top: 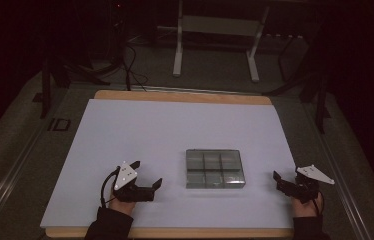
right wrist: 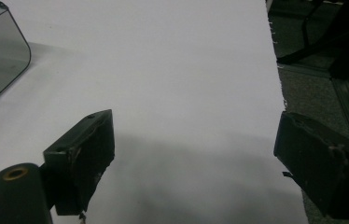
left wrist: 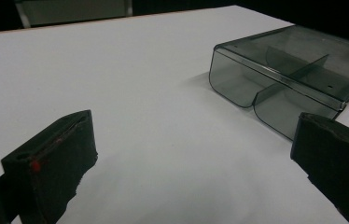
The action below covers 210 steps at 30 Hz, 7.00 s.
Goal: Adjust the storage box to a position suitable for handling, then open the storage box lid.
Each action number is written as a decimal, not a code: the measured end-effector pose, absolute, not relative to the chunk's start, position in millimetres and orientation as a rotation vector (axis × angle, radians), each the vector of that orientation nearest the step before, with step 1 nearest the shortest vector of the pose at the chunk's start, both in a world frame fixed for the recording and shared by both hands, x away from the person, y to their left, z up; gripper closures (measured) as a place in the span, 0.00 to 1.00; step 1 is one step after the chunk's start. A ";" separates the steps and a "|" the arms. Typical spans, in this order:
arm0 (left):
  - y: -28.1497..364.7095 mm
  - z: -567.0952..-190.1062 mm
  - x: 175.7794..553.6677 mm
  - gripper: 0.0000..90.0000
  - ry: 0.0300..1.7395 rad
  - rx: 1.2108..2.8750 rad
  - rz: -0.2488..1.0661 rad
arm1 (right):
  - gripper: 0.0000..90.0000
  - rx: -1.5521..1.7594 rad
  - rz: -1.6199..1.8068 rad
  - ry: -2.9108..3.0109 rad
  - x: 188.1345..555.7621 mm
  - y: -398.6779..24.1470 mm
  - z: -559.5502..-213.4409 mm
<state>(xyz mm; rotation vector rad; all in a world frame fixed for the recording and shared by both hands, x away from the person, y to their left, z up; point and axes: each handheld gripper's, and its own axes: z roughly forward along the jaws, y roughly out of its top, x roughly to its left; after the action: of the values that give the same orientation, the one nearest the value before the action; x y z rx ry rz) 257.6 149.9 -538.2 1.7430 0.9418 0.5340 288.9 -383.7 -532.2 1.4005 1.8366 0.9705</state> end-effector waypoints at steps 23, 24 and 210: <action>150.4 -535.4 265.8 0.01 0.904 1.787 0.365 | 0.14 1.423 0.992 1.958 297.9 -385.8 -531.5; 150.1 -534.3 266.5 0.01 0.891 1.793 0.352 | 0.14 1.426 1.003 1.973 299.1 -386.0 -531.7; 47.0 -512.1 383.0 0.78 0.896 1.836 0.452 | 0.82 1.035 1.254 2.235 393.8 -279.0 -497.9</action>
<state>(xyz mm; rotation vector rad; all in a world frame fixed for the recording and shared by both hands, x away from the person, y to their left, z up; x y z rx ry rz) 383.0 47.0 -512.1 1.8358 0.8960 0.4524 393.8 -279.0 -497.9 1.0348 2.2354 1.2537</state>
